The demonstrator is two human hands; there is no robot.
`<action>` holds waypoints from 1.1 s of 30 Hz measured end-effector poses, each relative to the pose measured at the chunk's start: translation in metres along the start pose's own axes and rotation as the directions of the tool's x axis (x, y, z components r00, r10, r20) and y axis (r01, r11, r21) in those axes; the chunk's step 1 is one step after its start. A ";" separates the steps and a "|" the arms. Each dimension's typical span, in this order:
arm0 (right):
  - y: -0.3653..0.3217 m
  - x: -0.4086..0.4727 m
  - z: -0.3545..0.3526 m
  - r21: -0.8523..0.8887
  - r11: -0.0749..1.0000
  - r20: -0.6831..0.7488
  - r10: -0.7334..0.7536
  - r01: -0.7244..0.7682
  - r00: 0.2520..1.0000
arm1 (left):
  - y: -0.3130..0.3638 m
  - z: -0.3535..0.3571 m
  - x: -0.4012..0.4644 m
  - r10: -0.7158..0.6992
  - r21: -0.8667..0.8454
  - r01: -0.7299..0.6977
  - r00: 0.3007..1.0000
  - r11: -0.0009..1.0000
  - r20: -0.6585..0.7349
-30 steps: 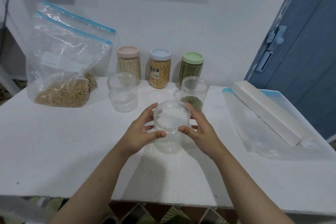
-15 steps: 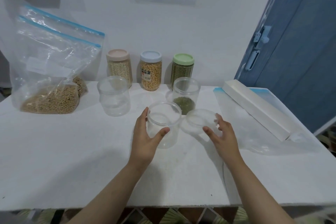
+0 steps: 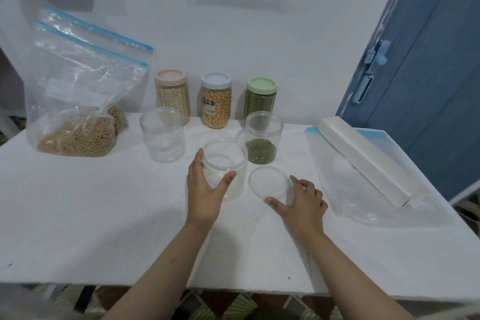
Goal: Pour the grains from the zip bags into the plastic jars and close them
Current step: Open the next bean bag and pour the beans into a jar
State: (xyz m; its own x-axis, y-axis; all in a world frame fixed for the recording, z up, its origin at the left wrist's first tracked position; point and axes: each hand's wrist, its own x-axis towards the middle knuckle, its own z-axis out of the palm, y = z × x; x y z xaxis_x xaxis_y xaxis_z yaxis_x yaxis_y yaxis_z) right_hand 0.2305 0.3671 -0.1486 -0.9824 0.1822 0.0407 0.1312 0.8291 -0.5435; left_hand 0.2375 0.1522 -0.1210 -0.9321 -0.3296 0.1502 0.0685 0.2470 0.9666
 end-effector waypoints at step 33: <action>-0.451 0.047 0.150 0.707 0.697 0.428 -0.291 -0.117 0.856 | -0.059 -0.352 0.254 0.007 0.280 0.048 0.981 0.959 -0.194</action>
State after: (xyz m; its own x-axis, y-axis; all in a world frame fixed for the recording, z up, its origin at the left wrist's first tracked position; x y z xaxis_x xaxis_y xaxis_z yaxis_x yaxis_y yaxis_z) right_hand 0.1048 -0.0772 -0.0278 -0.9357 -0.3114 -0.1659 0.1122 0.1833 -0.9766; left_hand 0.1221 -0.2670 -0.0667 -0.8449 -0.4982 0.1949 -0.0789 0.4764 0.8757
